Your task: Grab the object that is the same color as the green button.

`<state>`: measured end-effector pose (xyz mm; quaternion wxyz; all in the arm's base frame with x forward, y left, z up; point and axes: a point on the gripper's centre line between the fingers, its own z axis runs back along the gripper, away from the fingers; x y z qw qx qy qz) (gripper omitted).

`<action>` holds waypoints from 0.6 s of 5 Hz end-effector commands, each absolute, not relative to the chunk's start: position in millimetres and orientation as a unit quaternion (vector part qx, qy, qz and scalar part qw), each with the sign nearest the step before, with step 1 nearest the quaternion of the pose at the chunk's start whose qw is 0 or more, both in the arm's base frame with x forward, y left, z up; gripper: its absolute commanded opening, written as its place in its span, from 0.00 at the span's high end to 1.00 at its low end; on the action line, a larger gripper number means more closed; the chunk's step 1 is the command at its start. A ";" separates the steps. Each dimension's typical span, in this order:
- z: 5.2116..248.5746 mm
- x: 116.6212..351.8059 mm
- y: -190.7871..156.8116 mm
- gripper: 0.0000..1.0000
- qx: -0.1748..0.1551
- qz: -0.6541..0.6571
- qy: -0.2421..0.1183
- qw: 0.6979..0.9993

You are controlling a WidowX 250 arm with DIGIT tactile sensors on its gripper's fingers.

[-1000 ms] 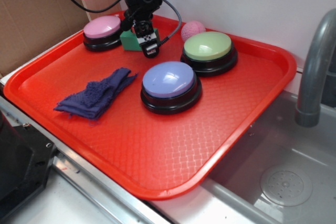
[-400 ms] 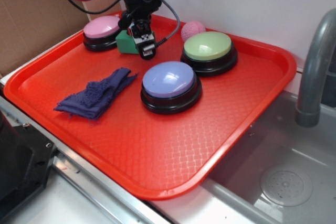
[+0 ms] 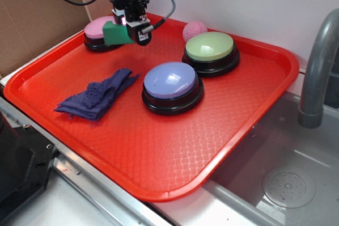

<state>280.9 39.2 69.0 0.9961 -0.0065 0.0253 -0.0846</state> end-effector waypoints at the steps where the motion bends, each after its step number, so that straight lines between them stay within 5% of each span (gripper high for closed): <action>1: 133.0 248.3 33.0 1.00 -0.017 0.012 -0.015 1.000; 3: 149.3 202.6 24.3 1.00 -0.002 0.035 -0.021 0.999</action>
